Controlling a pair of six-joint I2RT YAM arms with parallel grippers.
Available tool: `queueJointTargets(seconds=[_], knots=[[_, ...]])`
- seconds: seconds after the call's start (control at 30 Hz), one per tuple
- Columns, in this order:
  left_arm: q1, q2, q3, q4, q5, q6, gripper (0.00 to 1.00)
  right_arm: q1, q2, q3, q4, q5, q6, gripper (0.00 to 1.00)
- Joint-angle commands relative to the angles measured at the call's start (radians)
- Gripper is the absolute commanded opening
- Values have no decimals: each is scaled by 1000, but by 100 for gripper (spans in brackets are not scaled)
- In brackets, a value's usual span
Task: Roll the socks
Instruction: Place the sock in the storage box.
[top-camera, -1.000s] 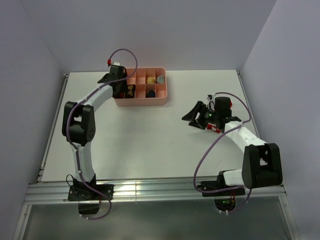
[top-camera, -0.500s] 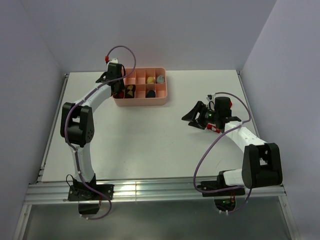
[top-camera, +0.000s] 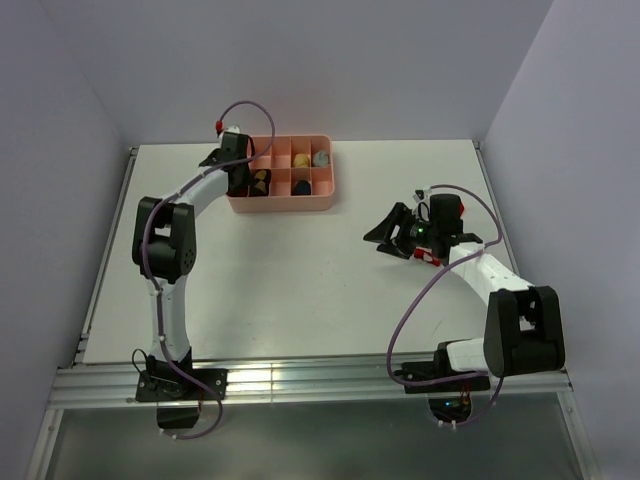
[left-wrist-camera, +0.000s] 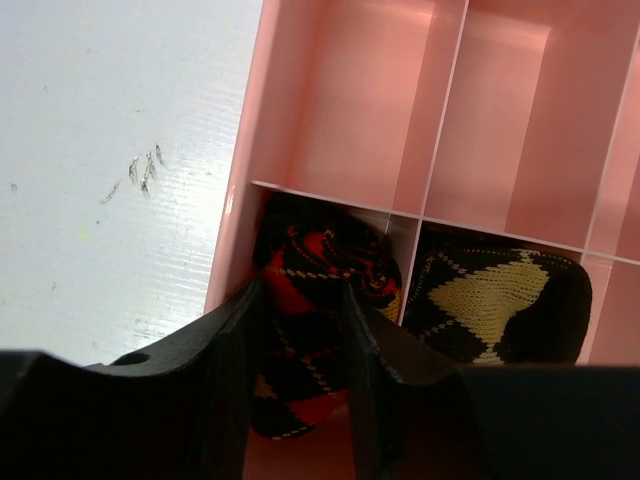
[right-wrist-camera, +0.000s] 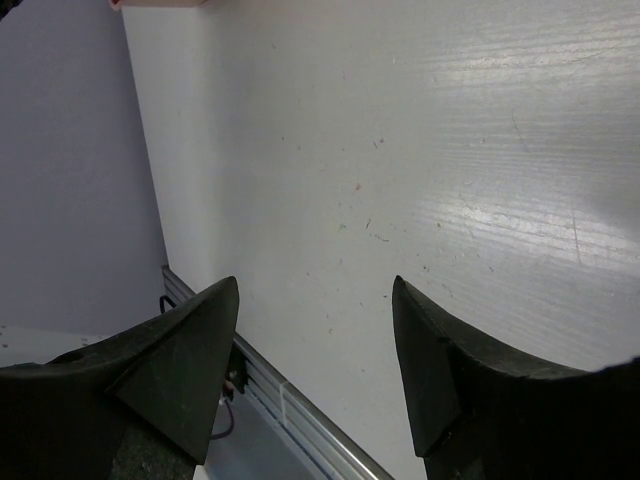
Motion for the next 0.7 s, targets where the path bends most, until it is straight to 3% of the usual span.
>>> queueJointTargets(seconds=[0.0, 0.17, 0.3, 0.4, 0.57, 0.67], knots=[[6, -13, 25, -28, 8, 7, 43, -9, -36, -7, 4, 8, -18, 70], [0, -180, 0, 2, 51, -1, 53, -9, -72, 15, -17, 39, -29, 70], [-25, -324, -35, 21, 40, -5, 69, -9, -123, 38, -70, 128, -64, 71], [-31, -514, -148, 79, 38, -42, 84, -9, -172, 88, -161, 321, -90, 74], [-31, -775, -334, 124, -4, -97, 99, -9, -207, 134, -266, 447, -96, 78], [-28, -961, -450, 102, -87, -133, 99, -11, -223, 142, -289, 476, -96, 84]])
